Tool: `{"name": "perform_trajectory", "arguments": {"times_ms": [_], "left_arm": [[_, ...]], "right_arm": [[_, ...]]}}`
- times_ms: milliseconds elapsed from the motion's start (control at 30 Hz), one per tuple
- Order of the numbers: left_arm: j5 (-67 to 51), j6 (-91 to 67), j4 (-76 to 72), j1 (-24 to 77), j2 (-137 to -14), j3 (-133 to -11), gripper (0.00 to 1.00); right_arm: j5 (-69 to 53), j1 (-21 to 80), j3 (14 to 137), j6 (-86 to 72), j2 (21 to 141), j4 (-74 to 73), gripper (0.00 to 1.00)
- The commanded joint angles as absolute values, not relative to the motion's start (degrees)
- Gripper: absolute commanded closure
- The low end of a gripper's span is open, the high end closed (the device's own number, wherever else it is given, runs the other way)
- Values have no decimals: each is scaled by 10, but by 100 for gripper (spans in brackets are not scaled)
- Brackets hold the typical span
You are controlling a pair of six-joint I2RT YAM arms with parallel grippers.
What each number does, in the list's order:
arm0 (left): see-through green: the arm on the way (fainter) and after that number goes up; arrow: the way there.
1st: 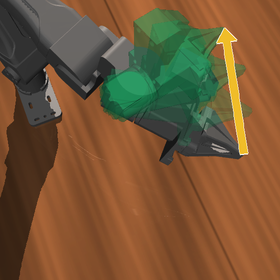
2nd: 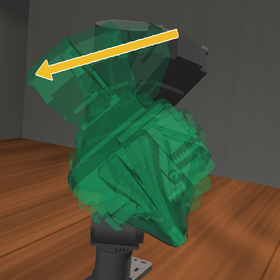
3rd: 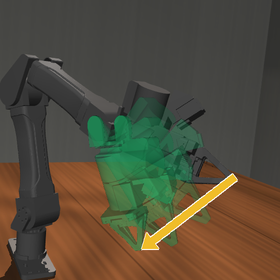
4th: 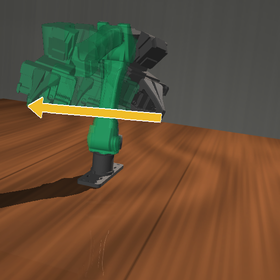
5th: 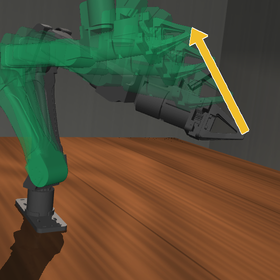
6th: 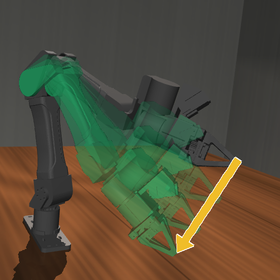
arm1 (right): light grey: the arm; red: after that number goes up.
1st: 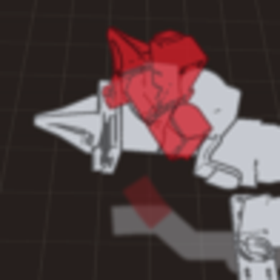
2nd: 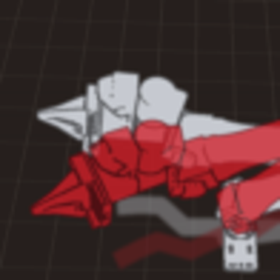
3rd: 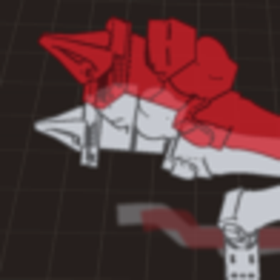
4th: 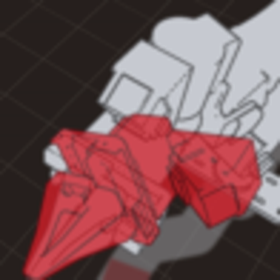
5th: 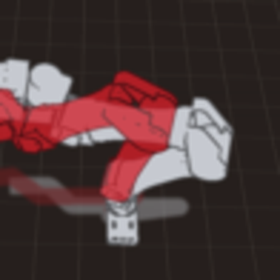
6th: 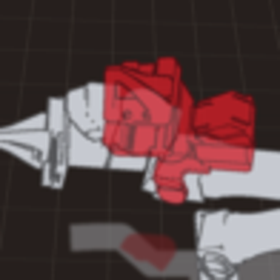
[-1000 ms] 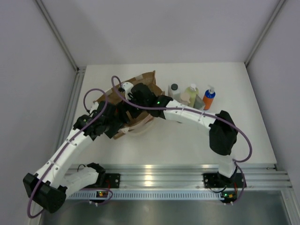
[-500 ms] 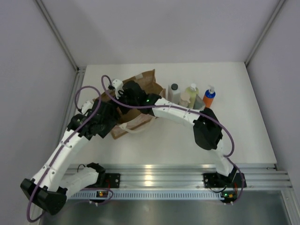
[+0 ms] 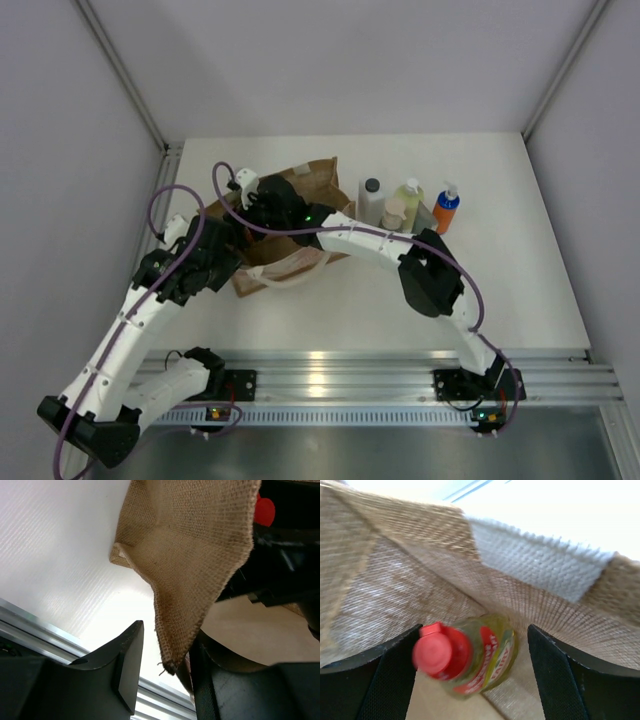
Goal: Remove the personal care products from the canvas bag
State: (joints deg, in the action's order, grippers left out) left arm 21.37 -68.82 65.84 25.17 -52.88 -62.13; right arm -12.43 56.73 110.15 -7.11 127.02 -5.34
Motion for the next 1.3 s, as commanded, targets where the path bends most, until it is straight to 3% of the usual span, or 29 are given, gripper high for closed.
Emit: {"name": "perform_trajectory", "arguments": {"times_ms": [0, 133, 233, 400, 533, 1267], "left_arm": [[225, -683, 670, 249, -521, -650, 55], [218, -685, 670, 250, -523, -654, 55], [212, -684, 671, 249, -522, -656, 55], [211, -686, 671, 250, -513, -661, 54], [214, -684, 677, 250, -511, -671, 52], [232, -679, 678, 248, -497, -710, 21]], "right_arm": [[-110, 576, 1139, -76, 1295, -6, 20], [-119, 577, 1135, -79, 1313, 34, 25], [-130, 577, 1126, -80, 1318, 53, 36], [-134, 577, 1064, -83, 1292, 141, 63], [-136, 576, 1061, -68, 1283, 142, 100], [-134, 533, 1081, -5, 1115, 24, 100]]}}
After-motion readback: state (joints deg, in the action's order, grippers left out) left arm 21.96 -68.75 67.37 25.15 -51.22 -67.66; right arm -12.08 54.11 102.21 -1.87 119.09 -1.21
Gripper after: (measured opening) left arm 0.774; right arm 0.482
